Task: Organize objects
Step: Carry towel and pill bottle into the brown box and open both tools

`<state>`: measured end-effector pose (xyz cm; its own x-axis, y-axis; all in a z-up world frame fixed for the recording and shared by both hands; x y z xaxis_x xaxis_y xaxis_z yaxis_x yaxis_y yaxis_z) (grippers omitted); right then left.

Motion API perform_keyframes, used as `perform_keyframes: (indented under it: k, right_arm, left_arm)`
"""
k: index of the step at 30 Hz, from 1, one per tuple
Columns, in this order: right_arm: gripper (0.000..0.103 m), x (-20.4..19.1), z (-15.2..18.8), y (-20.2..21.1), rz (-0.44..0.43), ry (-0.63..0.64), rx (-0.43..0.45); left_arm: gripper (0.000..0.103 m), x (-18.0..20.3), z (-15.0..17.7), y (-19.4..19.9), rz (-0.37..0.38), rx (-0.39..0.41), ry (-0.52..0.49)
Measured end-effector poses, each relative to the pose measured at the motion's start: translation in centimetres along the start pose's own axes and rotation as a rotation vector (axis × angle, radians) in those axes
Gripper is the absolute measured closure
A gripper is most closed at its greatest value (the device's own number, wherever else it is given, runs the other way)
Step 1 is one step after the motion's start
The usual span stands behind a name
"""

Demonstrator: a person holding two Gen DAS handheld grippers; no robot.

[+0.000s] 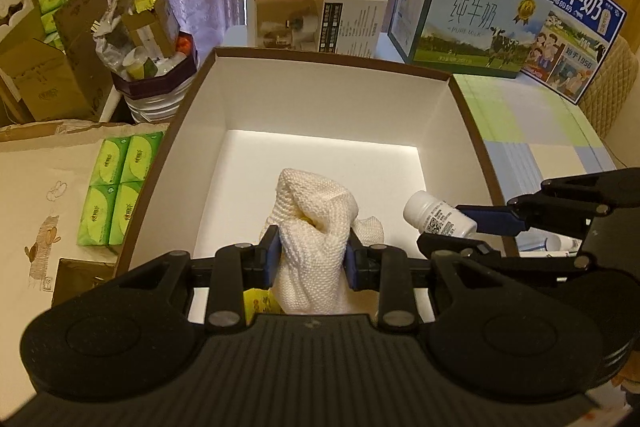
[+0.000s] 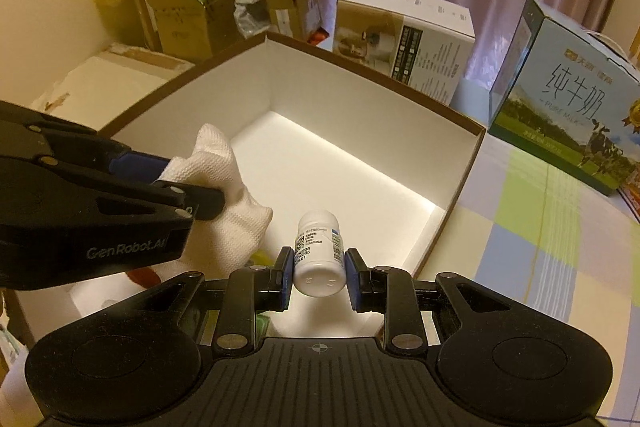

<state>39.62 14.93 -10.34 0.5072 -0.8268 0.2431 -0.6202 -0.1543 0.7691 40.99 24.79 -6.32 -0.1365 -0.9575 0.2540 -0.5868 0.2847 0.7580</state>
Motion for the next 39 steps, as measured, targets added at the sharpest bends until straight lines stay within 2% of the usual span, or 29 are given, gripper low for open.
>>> perform_keyframes:
  k: [13,22,25,28,32,39]
  right_arm:
    - [0.079,0.0,-1.0,-1.8,0.019,0.005,-0.023]
    - [0.079,0.2,-1.2,-2.0,0.021,-0.014,-0.026]
    - [0.079,0.2,-1.2,-1.9,0.027,-0.016,-0.016]
    - [0.075,0.1,-1.3,-1.8,0.036,-0.012,-0.014]
    - [0.057,0.1,-1.2,-1.3,0.037,-0.012,0.007]
    - [0.051,0.2,-1.0,-0.4,0.030,-0.018,0.032]
  left_arm:
    - [0.072,-1.3,-1.8,-3.2,0.017,-0.034,0.002]
    - [0.052,-2.1,-2.2,-3.2,0.022,-0.019,0.005]
    - [0.051,-2.2,-2.1,-3.0,0.016,-0.018,0.004]
    - [0.042,-2.3,-1.9,-2.7,0.015,-0.018,0.006]
    - [0.037,-2.4,-1.5,-2.2,0.002,-0.016,0.006]
    - [0.032,-2.8,-1.0,-1.0,-0.016,-0.002,0.011]
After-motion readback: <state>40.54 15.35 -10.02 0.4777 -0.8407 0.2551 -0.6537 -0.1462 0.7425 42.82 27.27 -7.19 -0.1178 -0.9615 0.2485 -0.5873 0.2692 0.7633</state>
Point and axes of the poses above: each gripper's, at about its wrist camera, not at the fingertips, and y roughly against the way its jaws point, x to its right, z to its underside, the point moved 2 cm from there along -y, roughly the way its jaws point, and after that the axes turned 15 degrees about z, right-handed, at the moved point
